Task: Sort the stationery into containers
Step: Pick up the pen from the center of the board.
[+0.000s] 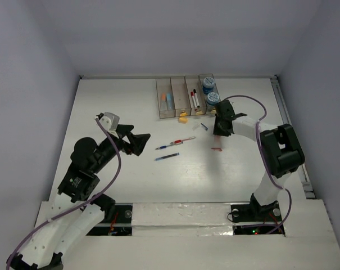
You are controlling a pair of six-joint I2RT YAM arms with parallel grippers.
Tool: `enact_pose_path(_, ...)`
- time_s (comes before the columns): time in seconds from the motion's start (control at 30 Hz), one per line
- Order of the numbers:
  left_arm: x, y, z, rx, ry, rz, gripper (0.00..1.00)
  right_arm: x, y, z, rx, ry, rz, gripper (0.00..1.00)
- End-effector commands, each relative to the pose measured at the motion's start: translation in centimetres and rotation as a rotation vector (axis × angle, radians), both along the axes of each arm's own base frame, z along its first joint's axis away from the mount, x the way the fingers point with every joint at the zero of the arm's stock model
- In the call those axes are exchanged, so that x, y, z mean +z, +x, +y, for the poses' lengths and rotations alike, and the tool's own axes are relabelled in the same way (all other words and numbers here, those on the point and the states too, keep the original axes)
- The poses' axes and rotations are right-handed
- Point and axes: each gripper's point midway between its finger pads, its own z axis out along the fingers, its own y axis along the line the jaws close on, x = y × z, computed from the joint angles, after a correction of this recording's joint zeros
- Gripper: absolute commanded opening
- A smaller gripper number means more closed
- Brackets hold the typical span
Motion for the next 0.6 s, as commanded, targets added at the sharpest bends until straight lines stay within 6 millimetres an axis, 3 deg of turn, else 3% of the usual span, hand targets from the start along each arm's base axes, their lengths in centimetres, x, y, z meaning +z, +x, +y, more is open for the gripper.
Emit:
enact_pose_path(0.0,0.4,-0.3,-1.8,-0.098,-0.014,-0.013,0.76,5.7,3.8,1.2,0.013,0.059,-0.233,0.19)
enact_pose_path(0.1,-0.5,0.0,-2.3,-0.118,-0.003,0.021,0.75,9.1,4.2,1.9,0.038,0.119,-0.341,0.17)
enact_pose_path(0.13,-0.9,0.3,-2.5,-0.121,0.003,0.041,0.74,11.2,3.9,2.7,0.053,0.151,-0.389,0.17)
enact_pose_path(0.23,-2.2,0.7,-3.3,-0.142,0.017,0.096,0.72,14.7,3.0,6.2,0.128,0.224,-0.47,0.16)
enact_pose_path(0.47,-3.9,1.7,-4.1,-0.182,0.01,0.181,0.69,23.9,-1.4,18.7,0.365,0.455,-0.677,0.19)
enact_pose_path(0.5,-4.0,1.8,-4.1,-0.179,0.008,0.187,0.69,24.2,-2.5,20.9,0.408,0.485,-0.677,0.19)
enact_pose_path(0.57,-4.2,2.2,-3.8,-0.162,0.008,0.194,0.69,26.5,-3.1,23.1,0.433,0.542,-0.732,0.19)
